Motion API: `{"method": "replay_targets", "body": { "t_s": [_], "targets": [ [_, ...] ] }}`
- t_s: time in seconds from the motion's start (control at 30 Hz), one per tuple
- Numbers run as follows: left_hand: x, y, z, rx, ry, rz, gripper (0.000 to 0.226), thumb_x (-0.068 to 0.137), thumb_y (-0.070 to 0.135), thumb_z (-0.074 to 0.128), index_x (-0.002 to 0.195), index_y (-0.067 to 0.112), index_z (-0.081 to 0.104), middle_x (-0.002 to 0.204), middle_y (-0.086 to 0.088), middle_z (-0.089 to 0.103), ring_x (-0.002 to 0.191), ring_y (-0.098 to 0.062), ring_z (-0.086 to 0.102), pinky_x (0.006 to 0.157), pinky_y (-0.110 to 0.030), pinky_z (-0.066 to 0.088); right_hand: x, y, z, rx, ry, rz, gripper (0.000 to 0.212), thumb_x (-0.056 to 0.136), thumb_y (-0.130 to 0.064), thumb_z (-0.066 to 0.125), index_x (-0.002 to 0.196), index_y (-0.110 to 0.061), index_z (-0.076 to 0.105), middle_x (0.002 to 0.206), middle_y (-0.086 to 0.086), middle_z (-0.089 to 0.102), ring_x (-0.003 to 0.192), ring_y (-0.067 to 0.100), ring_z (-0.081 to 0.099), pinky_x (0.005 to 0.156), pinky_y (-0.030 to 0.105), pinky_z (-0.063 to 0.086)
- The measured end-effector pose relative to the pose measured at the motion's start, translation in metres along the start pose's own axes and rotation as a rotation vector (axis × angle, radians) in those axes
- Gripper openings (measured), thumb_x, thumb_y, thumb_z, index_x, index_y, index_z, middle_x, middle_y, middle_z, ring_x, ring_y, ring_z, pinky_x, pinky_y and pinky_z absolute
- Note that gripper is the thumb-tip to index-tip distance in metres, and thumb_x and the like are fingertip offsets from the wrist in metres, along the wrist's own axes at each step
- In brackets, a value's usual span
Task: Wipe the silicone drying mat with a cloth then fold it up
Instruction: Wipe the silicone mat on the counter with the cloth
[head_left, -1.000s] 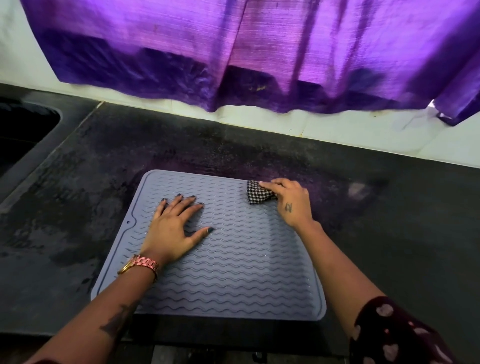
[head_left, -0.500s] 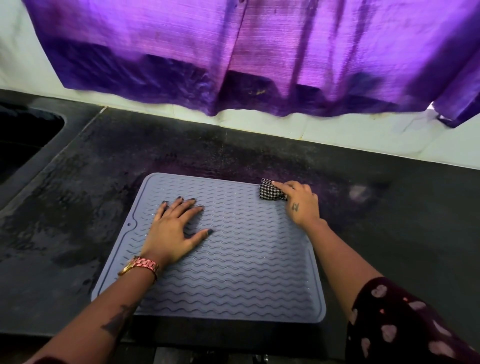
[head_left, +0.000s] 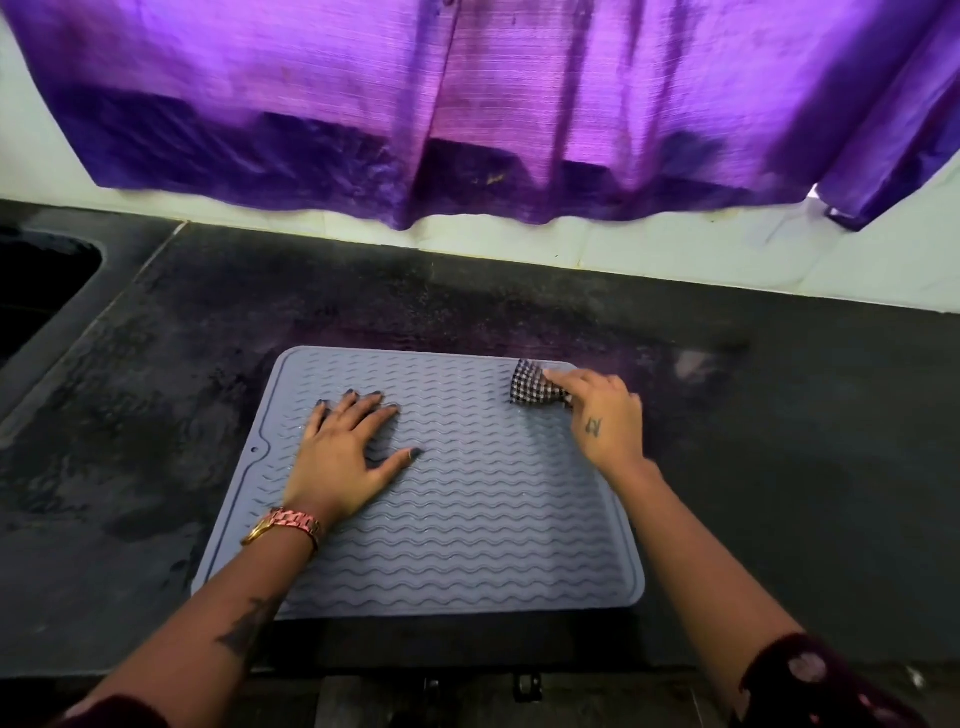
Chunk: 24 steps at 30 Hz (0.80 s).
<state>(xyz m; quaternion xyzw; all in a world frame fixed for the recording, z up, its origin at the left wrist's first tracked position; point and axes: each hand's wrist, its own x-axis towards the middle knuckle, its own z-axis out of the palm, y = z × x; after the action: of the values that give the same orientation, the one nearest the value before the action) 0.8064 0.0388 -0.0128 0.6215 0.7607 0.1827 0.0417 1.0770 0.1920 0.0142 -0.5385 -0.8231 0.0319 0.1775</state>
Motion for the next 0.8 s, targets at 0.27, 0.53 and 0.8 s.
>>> {"method": "replay_targets", "body": {
  "t_s": [0.27, 0.53, 0.8],
  "targets": [
    [0.000, 0.001, -0.004, 0.023, -0.036, 0.013, 0.091, 0.071, 0.081, 0.010, 0.142, 0.032, 0.038, 0.152, 0.007, 0.032, 0.144, -0.016, 0.018, 0.118, -0.040, 0.001, -0.047, -0.015, -0.005, 0.037, 0.021, 0.085, 0.050, 0.087, -0.005, 0.053, 0.120, -0.041, 0.059, 0.121, -0.009, 0.061, 0.103, 0.024, 0.051, 0.080, 0.036, 0.035],
    [0.001, -0.002, -0.001, 0.038, -0.056, 0.030, 0.091, 0.072, 0.079, 0.009, 0.142, 0.028, 0.038, 0.152, 0.003, 0.033, 0.143, -0.020, 0.019, 0.118, -0.043, 0.002, -0.089, -0.019, -0.012, 0.033, -0.032, 0.094, 0.046, 0.090, -0.007, 0.052, 0.122, -0.039, 0.059, 0.128, -0.008, 0.058, 0.109, 0.025, 0.051, 0.086, 0.039, 0.040],
    [0.003, -0.004, 0.002, 0.048, -0.074, 0.034, 0.087, 0.075, 0.077, 0.012, 0.143, 0.028, 0.037, 0.153, 0.001, 0.031, 0.143, -0.021, 0.018, 0.118, -0.044, 0.002, -0.136, -0.035, -0.015, 0.011, -0.032, 0.127, 0.053, 0.086, -0.003, 0.054, 0.124, -0.040, 0.057, 0.128, -0.008, 0.056, 0.110, 0.022, 0.050, 0.086, 0.039, 0.039]
  ]
}}
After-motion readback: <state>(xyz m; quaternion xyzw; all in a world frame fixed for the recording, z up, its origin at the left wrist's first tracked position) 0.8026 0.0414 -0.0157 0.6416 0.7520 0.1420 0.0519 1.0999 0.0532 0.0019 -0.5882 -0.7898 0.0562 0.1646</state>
